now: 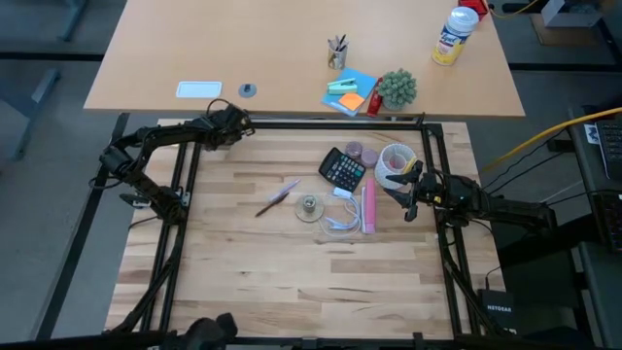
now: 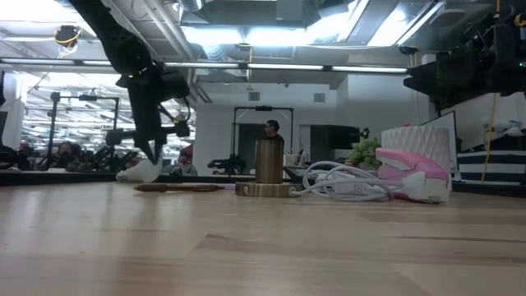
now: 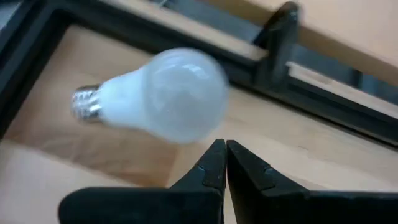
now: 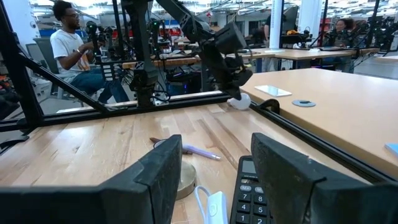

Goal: Screw lightbulb
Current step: Insert the lightbulb into the gold lamp

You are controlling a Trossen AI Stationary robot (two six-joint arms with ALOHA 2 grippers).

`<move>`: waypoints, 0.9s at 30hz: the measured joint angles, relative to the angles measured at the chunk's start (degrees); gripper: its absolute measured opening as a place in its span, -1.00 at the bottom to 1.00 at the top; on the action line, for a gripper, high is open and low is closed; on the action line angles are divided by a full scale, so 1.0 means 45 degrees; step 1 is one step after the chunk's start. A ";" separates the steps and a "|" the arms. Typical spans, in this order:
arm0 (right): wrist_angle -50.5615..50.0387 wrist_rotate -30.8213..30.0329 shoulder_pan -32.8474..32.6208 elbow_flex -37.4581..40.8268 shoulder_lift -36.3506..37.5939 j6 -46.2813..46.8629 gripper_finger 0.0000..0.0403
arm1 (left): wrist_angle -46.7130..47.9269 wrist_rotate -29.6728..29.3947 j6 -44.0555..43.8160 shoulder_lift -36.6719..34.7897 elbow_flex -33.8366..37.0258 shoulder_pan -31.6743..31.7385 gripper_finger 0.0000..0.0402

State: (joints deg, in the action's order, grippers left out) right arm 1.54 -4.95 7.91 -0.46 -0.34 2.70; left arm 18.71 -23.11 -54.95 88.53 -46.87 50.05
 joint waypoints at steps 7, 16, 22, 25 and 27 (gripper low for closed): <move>-0.0015 0.0005 0.0002 0.0002 0.0000 0.0000 -0.02 | -0.0261 -0.0045 0.2157 0.0000 0.0000 -0.0260 -0.97; -0.0015 0.0005 -0.0003 0.0000 -0.0005 0.0000 -0.02 | -0.0085 -0.0560 0.3604 0.0000 -0.0002 -0.0860 -0.98; -0.0015 0.0005 0.0001 -0.0001 -0.0005 0.0000 -0.02 | 0.3043 -0.1849 0.3927 0.0000 -0.0672 -0.0915 -0.99; -0.0015 0.0005 -0.0003 -0.0001 -0.0005 0.0000 -0.02 | 0.4627 -0.2178 0.3935 0.0000 -0.1098 -0.0763 -0.99; -0.0015 0.0005 -0.0001 -0.0001 -0.0005 0.0000 -0.02 | 0.4879 -0.2288 0.4271 0.0000 -0.1202 -0.0694 -0.98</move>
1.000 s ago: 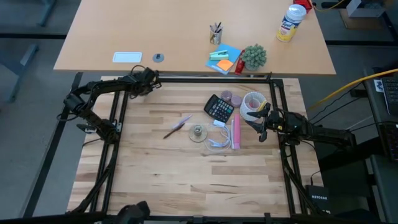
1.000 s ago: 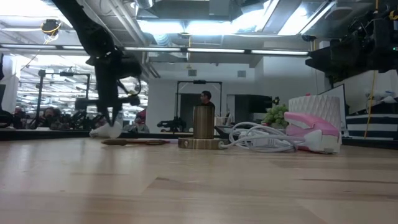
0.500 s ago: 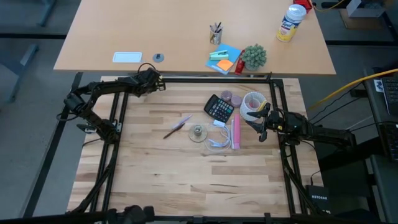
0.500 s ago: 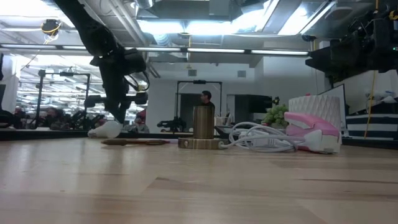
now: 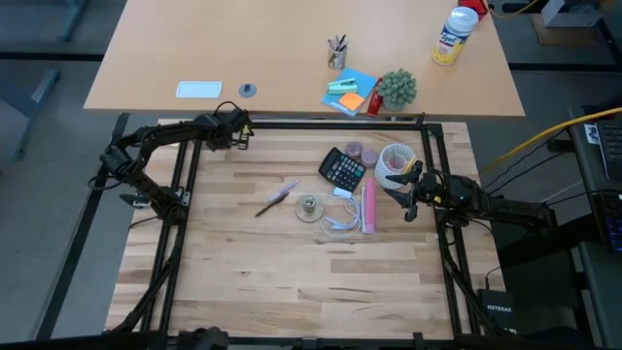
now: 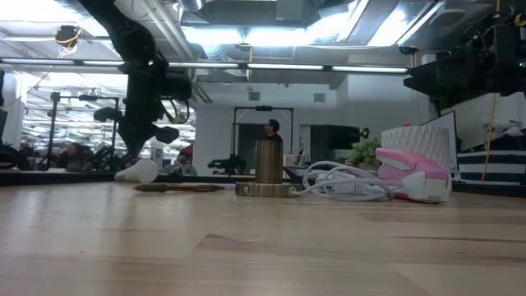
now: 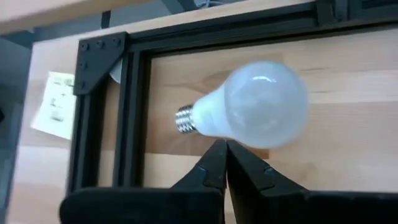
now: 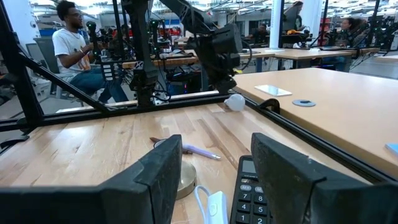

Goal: Screw lightbulb
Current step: Insert the lightbulb into the gold lamp

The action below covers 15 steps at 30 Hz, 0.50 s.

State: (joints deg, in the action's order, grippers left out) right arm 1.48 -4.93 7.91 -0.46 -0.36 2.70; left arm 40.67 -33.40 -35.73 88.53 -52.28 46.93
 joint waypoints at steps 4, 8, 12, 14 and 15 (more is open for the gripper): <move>0.0000 0.0000 -0.0002 0.0000 0.0000 0.0000 -0.02 | -0.0216 0.0005 0.0623 0.0000 -0.0017 0.0121 -0.99; 0.0000 0.0000 0.0000 0.0000 0.0000 0.0000 -0.02 | -0.0547 0.0187 0.1372 0.0000 -0.0027 0.0362 -0.97; 0.0000 0.0000 -0.0001 0.0003 0.0000 0.0000 -0.02 | -0.0721 0.1259 0.2371 0.0032 -0.0027 0.0666 -0.96; 0.0000 0.0001 0.0001 0.0003 0.0000 0.0000 -0.02 | -0.0795 0.1872 0.2666 0.0150 -0.0027 0.0818 -0.96; 0.0000 0.0002 -0.0002 0.0003 0.0000 0.0000 -0.02 | -0.0808 0.2111 0.2721 0.0257 -0.0027 0.0880 -0.96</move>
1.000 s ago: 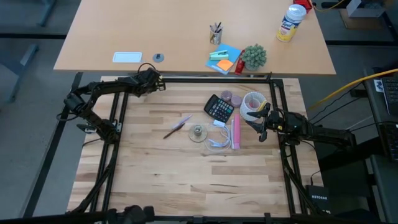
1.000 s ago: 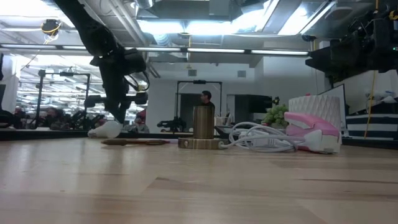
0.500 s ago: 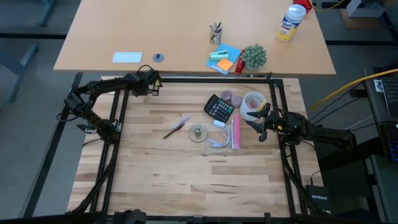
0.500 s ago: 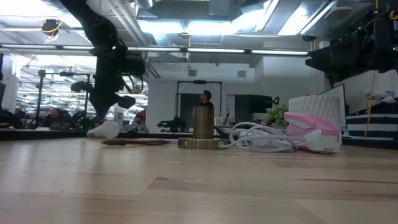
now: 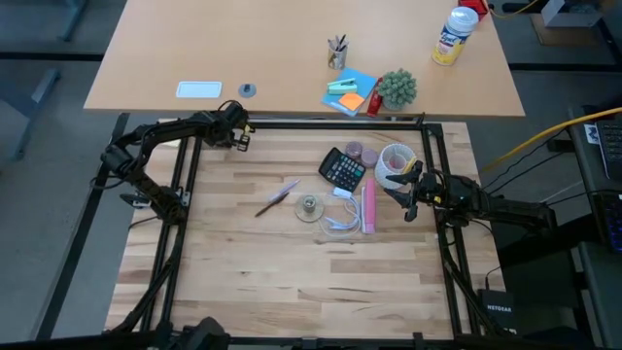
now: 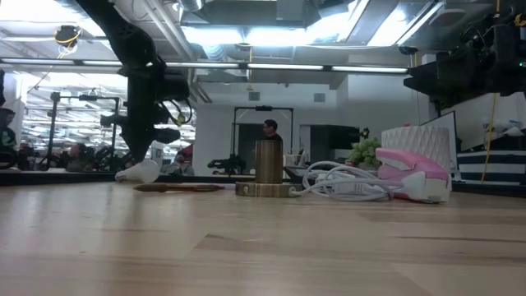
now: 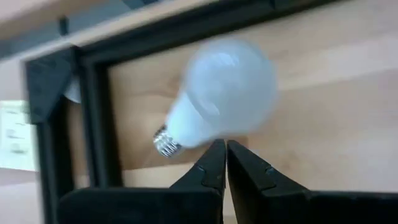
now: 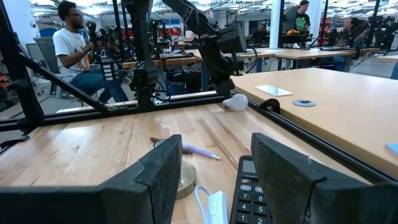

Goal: Screw lightbulb
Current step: Insert the lightbulb into the gold lamp

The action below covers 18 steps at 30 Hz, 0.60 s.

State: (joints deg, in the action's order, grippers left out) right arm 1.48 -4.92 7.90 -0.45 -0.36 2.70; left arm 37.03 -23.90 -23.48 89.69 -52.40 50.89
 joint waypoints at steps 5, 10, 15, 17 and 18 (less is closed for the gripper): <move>0.0000 -0.0002 0.0005 0.0000 0.0000 0.0000 -0.02 | -0.0116 0.0737 0.0408 0.0834 0.0000 0.0125 -0.96; 0.0000 -0.0002 0.0002 -0.0002 0.0000 0.0000 -0.02 | -0.0140 0.0809 0.0553 0.1681 0.0000 0.0107 -0.95; 0.0000 0.0002 0.0000 -0.0001 0.0000 0.0000 -0.02 | -0.0139 0.1142 0.1136 0.1914 -0.0019 0.0111 -0.76; 0.0000 0.0002 0.0000 -0.0001 0.0000 0.0000 -0.02 | -0.0111 0.1113 0.0997 0.1914 -0.0019 0.0107 -0.62; 0.0000 -0.0002 0.0000 -0.0001 0.0000 0.0000 -0.02 | -0.0092 0.1069 0.0917 0.1914 -0.0019 0.0107 -0.54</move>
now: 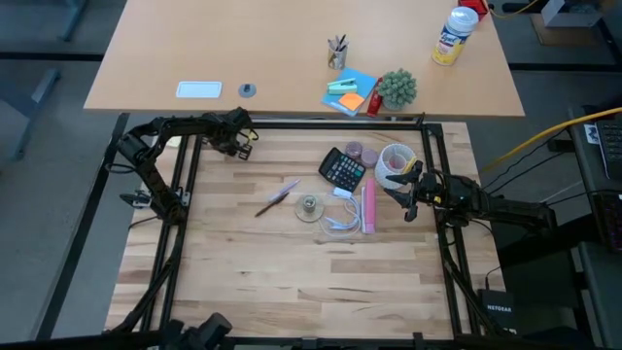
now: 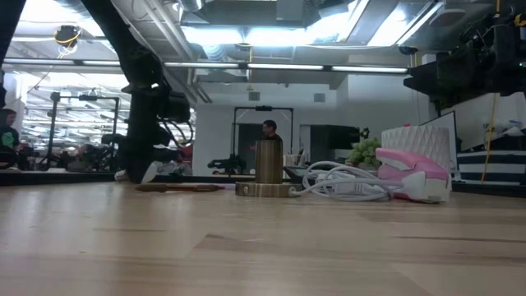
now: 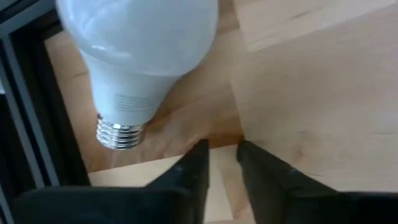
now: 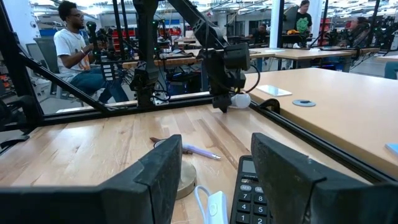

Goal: Screw lightbulb
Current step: Insert the lightbulb into the gold lamp

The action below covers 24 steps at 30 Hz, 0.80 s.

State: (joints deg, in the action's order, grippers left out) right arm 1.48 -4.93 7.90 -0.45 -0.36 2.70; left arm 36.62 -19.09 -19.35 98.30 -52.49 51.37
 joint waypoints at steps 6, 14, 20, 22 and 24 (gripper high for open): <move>0.0000 0.0000 0.0003 -0.0003 0.0000 0.0000 -0.02 | 0.0196 -0.0191 -0.1335 0.0000 -0.0025 0.0005 -0.20; 0.0000 0.0000 0.0000 0.0001 0.0000 0.0000 -0.02 | 0.0682 -0.0463 -0.1519 -0.0292 -0.0568 -0.0029 -0.28; 0.0000 0.0000 0.0003 -0.0001 0.0000 0.0000 -0.02 | 0.0689 -0.0746 -0.0986 -0.0321 -0.1249 -0.0010 -0.34; 0.0000 0.0000 0.0005 0.0001 0.0000 0.0000 -0.02 | 0.0767 -0.1049 -0.0986 -0.0321 -0.1365 -0.0005 -0.35; 0.0000 0.0000 0.0002 -0.0004 0.0000 0.0000 -0.02 | 0.0760 -0.1378 -0.1001 -0.0321 -0.1439 0.0002 -0.35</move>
State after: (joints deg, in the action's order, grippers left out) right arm 1.48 -4.93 7.91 -0.47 -0.36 2.70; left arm 40.04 -25.29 -23.86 96.86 -58.97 51.38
